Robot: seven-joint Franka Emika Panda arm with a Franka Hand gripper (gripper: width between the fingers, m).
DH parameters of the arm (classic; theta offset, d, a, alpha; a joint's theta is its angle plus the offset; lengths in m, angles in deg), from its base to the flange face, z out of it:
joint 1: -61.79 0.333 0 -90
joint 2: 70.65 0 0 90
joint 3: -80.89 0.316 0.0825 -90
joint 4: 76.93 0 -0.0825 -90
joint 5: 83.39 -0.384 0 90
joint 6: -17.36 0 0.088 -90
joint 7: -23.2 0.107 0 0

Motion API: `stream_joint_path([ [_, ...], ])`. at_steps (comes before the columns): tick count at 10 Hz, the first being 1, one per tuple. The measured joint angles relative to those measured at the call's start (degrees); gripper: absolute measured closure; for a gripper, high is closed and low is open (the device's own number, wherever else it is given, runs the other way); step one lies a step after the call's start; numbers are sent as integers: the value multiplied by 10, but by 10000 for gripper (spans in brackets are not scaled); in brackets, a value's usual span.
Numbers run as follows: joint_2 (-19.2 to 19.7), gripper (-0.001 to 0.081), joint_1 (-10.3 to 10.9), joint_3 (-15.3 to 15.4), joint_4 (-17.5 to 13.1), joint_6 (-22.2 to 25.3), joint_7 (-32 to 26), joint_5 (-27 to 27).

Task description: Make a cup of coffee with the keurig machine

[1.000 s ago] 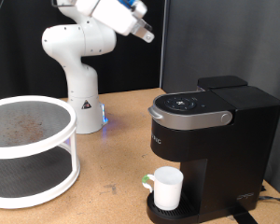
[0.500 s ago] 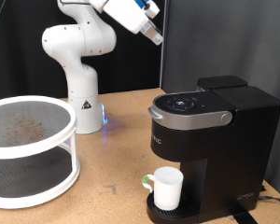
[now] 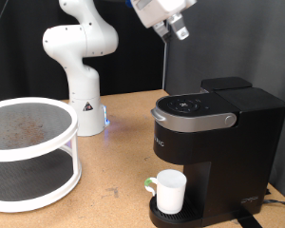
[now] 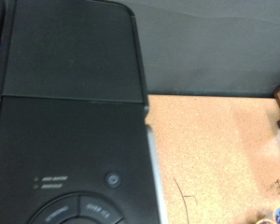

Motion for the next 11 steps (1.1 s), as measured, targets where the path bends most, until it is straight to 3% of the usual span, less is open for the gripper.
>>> stream_joint_path([
  [4,78,-1,0,12,-102,105,39,79],
  [6,112,-1,0,18,-133,116,50,97],
  [8,133,-1,0,25,-136,78,49,116],
  [11,142,-1,2,38,-108,9,32,135],
])
